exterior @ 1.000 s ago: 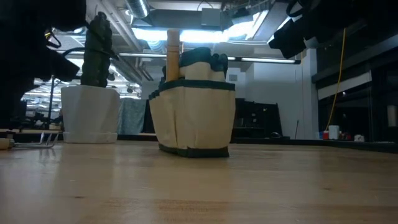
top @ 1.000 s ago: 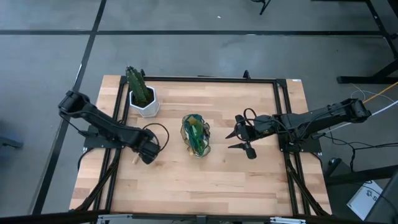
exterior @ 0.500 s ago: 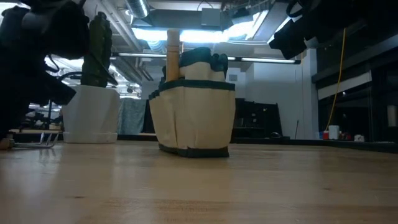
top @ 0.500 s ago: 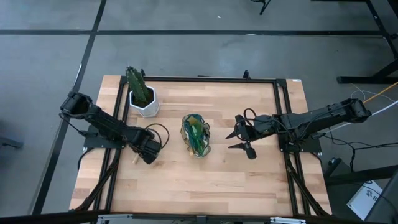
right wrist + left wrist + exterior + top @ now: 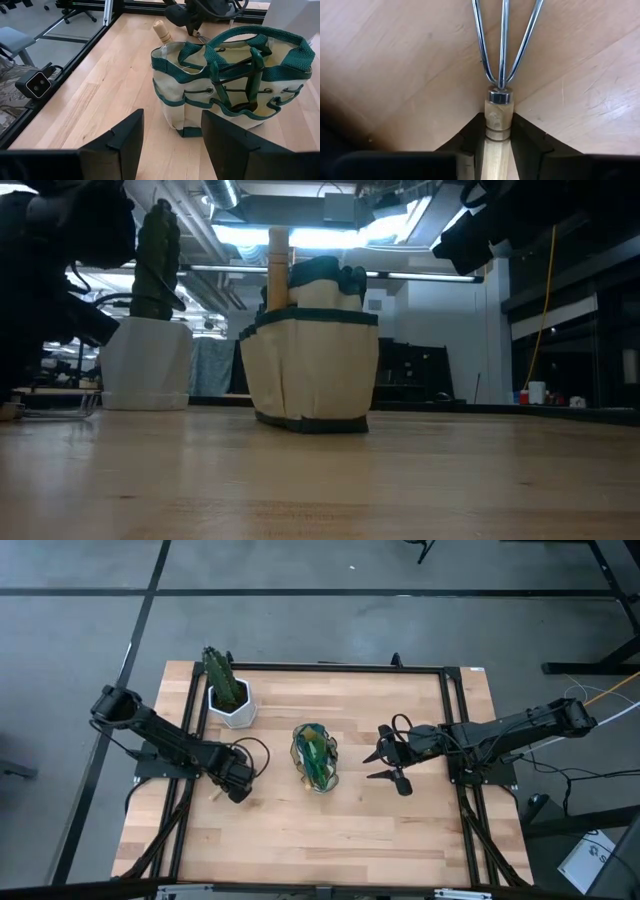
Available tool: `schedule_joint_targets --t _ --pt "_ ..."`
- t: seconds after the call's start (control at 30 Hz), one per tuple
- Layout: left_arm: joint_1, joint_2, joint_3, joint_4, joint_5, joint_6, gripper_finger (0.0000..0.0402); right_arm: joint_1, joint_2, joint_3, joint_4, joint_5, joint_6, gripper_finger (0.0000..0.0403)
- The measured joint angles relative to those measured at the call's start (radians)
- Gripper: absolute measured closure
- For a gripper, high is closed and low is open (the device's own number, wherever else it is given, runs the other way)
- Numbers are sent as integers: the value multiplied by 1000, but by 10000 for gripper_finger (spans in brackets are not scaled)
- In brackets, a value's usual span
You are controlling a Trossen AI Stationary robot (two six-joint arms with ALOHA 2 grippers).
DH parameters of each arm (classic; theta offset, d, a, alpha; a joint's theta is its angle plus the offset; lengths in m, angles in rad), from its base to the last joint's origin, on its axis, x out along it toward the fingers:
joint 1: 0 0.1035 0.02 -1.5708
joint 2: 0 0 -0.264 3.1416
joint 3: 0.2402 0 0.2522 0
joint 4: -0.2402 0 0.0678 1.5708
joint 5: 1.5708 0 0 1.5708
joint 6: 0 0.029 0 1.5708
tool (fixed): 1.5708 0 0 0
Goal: Pick & Place Garden tools in Gardening bag
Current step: Put the hand rake into the gardening bag
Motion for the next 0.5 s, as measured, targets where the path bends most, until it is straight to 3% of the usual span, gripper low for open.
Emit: schedule_joint_targets --t 0.5 --pt "0 -2 -26 21 -4 -42 291 0 0 0 0 3 15 206"
